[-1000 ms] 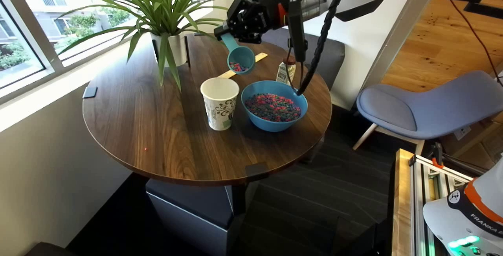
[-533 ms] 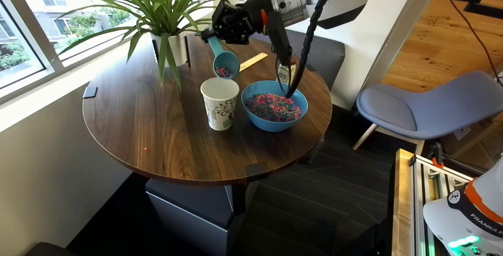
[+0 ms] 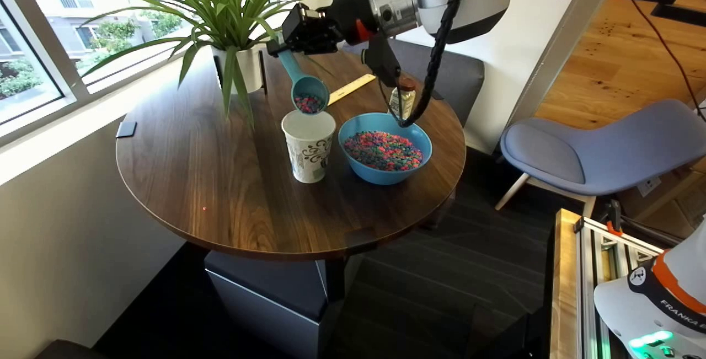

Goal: Use the blue spoon to place some cereal from the bowl into the coffee cup.

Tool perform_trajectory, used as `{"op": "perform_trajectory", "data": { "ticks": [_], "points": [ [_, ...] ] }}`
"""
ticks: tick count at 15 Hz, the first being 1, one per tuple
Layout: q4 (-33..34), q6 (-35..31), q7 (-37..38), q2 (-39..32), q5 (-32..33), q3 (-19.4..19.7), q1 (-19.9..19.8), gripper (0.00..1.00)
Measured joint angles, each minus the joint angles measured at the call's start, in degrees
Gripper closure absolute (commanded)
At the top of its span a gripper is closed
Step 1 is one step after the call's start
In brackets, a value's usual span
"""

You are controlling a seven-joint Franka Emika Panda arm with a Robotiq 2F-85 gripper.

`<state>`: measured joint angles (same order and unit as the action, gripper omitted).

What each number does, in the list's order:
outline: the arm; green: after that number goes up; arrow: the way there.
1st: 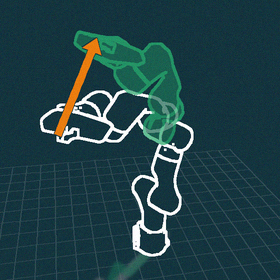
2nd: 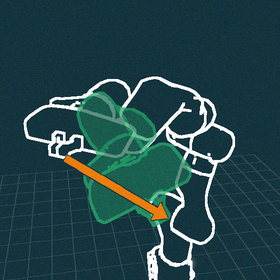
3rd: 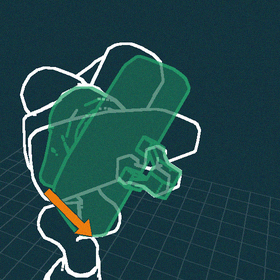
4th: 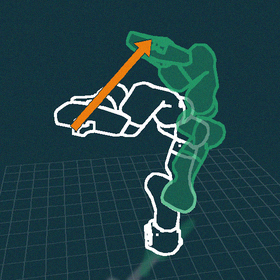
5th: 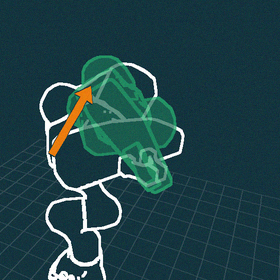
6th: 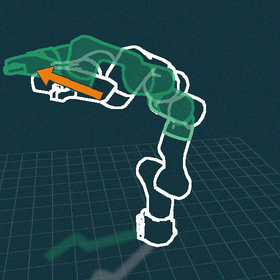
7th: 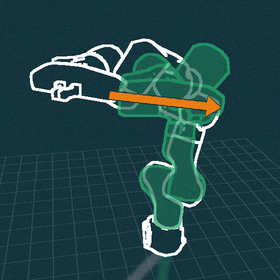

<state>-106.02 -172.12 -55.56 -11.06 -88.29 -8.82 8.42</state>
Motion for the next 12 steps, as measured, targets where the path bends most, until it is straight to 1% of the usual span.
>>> {"op": "perform_trajectory", "data": {
  "ticks": [8, 12],
  "points": [
    [1.73, -3.71, -17.42, -0.77, -0.93, -1.37, 1.39, 0.98],
    [2.95, -4.80, -28.37, -1.61, -2.66, -2.42, 1.85, 0.98]
  ]
}}
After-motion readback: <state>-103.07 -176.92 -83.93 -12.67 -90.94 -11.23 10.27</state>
